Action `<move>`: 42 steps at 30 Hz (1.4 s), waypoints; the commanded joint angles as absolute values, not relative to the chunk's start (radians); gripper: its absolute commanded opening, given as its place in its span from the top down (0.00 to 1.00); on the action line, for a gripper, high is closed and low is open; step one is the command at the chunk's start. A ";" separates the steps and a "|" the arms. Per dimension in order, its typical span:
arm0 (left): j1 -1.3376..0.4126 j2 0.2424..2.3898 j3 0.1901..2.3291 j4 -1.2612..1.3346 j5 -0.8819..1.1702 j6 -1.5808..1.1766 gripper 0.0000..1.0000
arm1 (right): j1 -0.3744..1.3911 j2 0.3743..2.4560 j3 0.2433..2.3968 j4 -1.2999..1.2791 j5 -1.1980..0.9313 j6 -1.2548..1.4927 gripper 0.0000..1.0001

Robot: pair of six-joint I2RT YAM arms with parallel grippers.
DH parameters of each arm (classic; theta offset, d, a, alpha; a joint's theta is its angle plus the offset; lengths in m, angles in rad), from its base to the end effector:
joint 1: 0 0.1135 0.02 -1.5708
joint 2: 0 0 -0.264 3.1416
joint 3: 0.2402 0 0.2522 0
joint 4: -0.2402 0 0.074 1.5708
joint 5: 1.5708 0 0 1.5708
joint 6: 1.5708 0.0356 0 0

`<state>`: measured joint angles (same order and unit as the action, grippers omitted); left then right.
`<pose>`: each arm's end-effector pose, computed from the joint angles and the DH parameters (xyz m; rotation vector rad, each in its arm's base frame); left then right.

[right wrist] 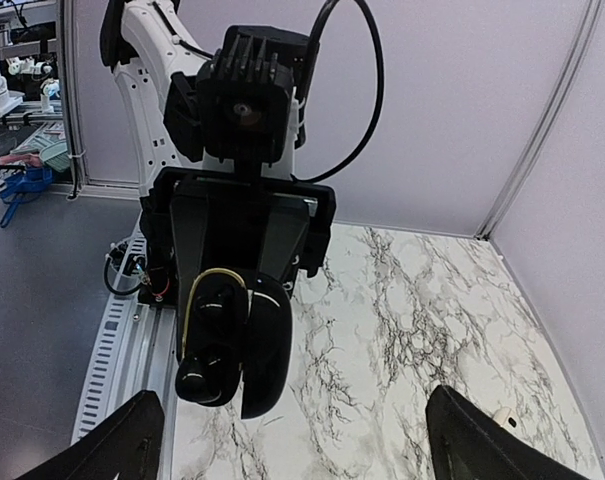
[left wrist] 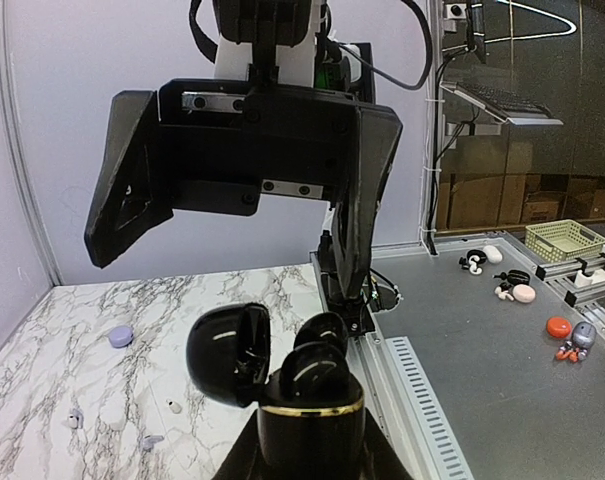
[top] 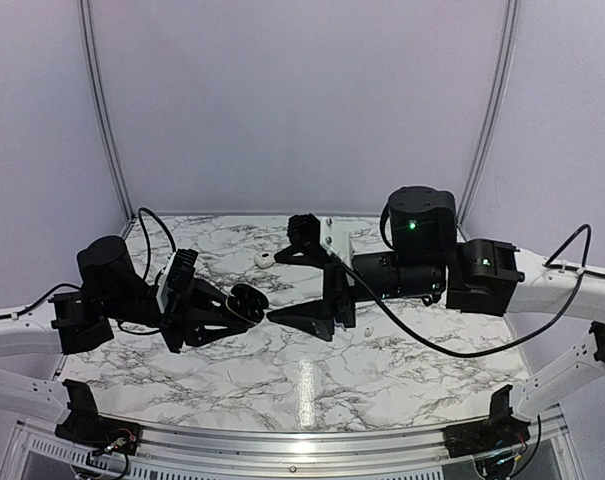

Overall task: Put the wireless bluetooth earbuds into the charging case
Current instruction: Adjust the right earbud in the right side groove of the charging case.

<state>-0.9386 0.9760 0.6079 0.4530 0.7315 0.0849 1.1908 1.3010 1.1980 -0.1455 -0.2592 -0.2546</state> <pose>0.1122 -0.1934 0.3085 1.2890 1.0087 -1.2076 0.1045 0.2862 0.3758 -1.3975 1.2942 0.8856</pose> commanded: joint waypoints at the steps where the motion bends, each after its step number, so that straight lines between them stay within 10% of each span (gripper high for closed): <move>1: -0.933 0.963 0.601 0.499 0.730 0.076 1.00 | 1.187 1.315 1.215 -0.113 -0.276 -0.235 0.09; 42: -0.934 0.972 0.603 0.499 0.750 0.092 1.00 | 1.125 1.439 1.232 -0.107 -0.350 -0.145 0.10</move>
<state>-0.9325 0.9771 0.5976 0.4595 0.7067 0.0860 1.1442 1.4185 1.1980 -0.1070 -0.3389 -0.1711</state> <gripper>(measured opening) 0.251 0.904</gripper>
